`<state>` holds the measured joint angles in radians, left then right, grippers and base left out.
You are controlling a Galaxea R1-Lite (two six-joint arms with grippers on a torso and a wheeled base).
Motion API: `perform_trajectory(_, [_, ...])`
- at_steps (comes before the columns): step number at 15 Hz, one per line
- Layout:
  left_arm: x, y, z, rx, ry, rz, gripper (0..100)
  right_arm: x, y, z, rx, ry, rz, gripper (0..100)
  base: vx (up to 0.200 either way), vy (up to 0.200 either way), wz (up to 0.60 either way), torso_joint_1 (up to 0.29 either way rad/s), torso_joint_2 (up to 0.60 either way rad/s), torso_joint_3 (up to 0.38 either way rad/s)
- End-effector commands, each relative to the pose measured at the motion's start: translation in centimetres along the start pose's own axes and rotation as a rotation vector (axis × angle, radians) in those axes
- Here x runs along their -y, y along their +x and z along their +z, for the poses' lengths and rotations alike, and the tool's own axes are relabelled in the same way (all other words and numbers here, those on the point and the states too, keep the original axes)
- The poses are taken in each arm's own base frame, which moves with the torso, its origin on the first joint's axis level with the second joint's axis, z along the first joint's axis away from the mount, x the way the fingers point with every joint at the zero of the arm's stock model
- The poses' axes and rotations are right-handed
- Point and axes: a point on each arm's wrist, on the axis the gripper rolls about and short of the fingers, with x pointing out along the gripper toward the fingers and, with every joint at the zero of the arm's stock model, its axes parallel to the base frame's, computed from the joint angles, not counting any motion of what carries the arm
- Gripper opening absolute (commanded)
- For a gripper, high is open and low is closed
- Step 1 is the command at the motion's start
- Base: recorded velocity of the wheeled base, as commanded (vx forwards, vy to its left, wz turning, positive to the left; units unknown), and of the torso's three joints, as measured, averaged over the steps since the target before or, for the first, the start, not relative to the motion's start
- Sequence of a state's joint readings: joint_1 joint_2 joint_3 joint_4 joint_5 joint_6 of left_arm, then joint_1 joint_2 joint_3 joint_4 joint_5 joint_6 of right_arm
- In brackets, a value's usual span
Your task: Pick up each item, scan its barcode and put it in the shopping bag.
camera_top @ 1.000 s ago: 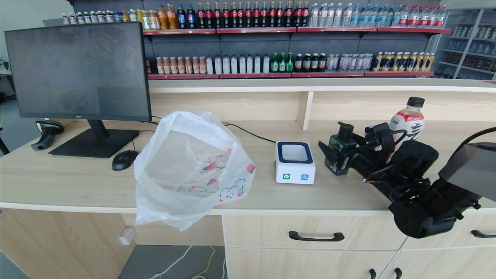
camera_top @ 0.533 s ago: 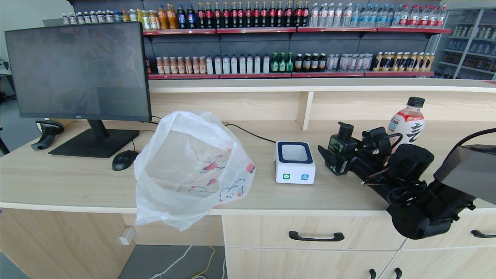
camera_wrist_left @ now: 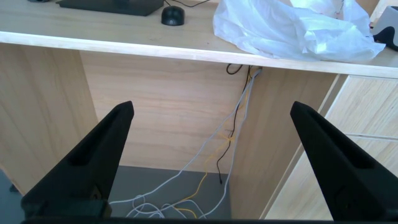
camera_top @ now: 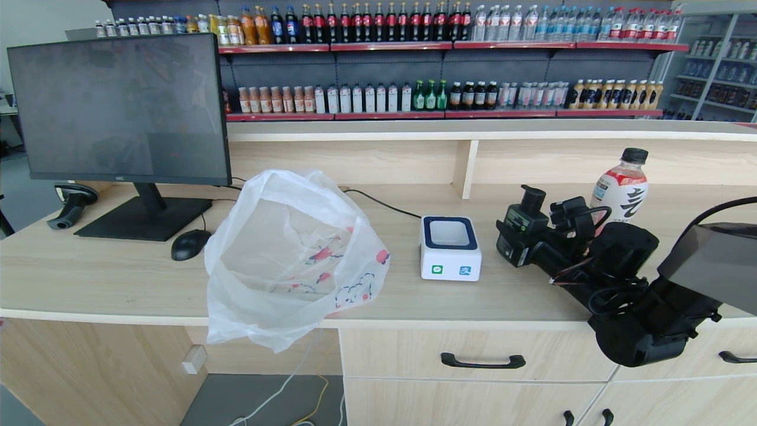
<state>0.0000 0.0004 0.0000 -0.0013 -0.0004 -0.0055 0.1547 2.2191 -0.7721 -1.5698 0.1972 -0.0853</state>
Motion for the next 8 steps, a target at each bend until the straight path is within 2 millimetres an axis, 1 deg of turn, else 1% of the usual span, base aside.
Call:
perform_trajectory(1, [0.00,0.00,0.00,0.001,-0.001,0.000,100,0.05,-0.02,0.04,0.001,-0.001,-0.001,0,0.000,0.000,0.00,0.000,0.00,0.000])
perform_trajectory(8, [0.00,0.00,0.00,0.001,-0.001,0.000,100,0.05,-0.07,0.25,0.006,-0.003,-0.001,0,0.000,0.000,0.00,0.000,0.00,0.000])
